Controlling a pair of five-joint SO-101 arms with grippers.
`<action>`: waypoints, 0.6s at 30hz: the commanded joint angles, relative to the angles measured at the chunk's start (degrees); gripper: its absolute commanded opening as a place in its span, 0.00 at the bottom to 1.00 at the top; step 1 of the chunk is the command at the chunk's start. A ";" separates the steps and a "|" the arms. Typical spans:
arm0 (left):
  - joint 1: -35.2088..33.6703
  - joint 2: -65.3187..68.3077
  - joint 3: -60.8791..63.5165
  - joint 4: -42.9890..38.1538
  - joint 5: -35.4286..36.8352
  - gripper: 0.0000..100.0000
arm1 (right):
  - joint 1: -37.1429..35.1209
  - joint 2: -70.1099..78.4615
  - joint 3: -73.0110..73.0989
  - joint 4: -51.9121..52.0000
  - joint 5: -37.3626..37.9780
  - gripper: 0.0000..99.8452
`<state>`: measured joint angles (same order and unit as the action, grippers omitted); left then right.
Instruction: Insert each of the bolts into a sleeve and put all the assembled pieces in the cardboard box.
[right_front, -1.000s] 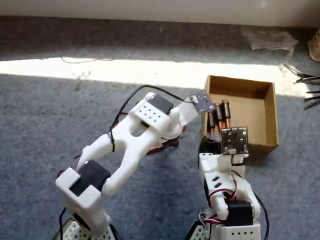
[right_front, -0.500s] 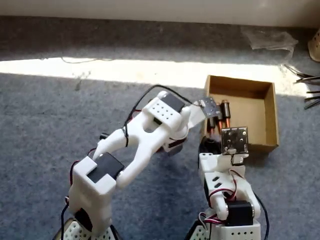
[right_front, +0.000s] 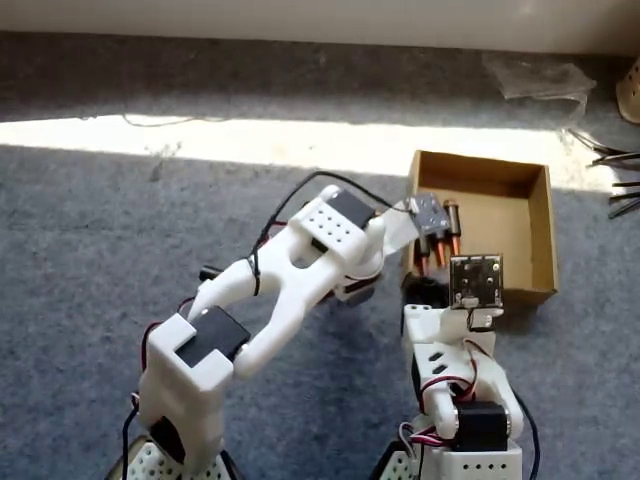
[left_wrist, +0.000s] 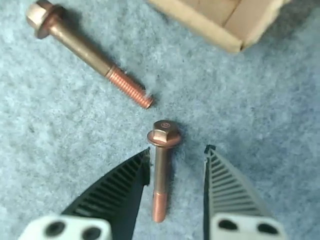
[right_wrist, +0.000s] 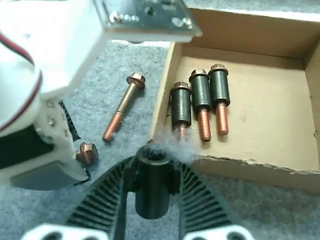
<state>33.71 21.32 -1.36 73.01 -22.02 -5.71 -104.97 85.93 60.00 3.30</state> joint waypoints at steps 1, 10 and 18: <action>-0.31 -0.31 0.40 -3.96 -0.35 0.17 | 0.66 -0.40 -0.66 -1.80 -0.09 0.00; -3.03 -0.31 1.10 -4.84 -0.35 0.17 | 0.66 -0.40 -0.66 -1.80 -0.09 0.00; -3.38 0.84 1.19 -4.84 -0.35 0.17 | 0.66 -0.40 -0.66 -1.80 -0.09 0.00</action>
<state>30.64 21.32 0.13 68.88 -22.02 -5.71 -104.97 85.93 60.00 3.30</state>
